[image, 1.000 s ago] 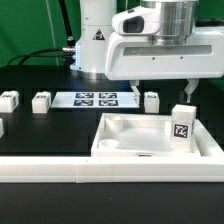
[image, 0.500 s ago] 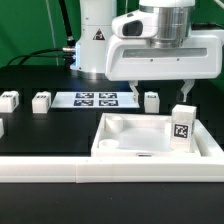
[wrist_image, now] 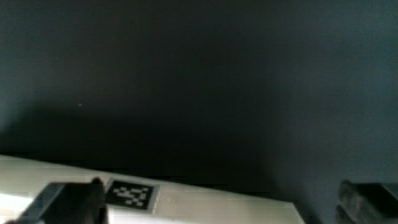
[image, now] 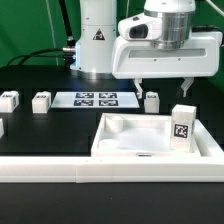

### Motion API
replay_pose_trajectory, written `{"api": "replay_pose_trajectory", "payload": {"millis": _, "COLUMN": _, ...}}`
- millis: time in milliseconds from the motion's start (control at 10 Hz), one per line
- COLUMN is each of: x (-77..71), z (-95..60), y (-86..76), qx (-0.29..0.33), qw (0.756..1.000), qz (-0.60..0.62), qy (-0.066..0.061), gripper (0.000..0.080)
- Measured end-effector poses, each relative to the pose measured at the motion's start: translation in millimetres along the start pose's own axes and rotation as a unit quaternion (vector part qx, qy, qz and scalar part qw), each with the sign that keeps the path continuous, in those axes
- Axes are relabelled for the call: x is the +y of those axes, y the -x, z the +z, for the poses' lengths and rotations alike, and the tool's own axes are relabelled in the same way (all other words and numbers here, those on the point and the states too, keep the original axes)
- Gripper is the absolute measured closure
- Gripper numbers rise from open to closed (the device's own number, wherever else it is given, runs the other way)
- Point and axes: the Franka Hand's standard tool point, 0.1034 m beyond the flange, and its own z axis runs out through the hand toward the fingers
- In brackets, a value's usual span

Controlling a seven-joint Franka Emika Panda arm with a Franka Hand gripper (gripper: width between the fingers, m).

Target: Assemble square table

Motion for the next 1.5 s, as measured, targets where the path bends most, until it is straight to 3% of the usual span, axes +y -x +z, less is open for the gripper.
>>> {"api": "replay_pose_trajectory", "payload": {"millis": 500, "x": -0.5, "z": 9.8, "y": 26.6, "qx": -0.015, "qw": 1.000, "qz": -0.005, "qy": 0.003, "gripper": 0.0151}}
{"api": "replay_pose_trajectory", "payload": {"millis": 1000, "x": -11.2, "z": 23.3, "y": 57.9, "qx": -0.027, "qw": 1.000, "qz": -0.015, "qy": 0.007, "gripper": 0.0151}}
{"api": "replay_pose_trajectory", "payload": {"millis": 1500, "x": -10.0, "z": 26.0, "y": 63.6, "qx": -0.045, "qw": 0.999, "qz": -0.014, "qy": 0.009, "gripper": 0.0151}}
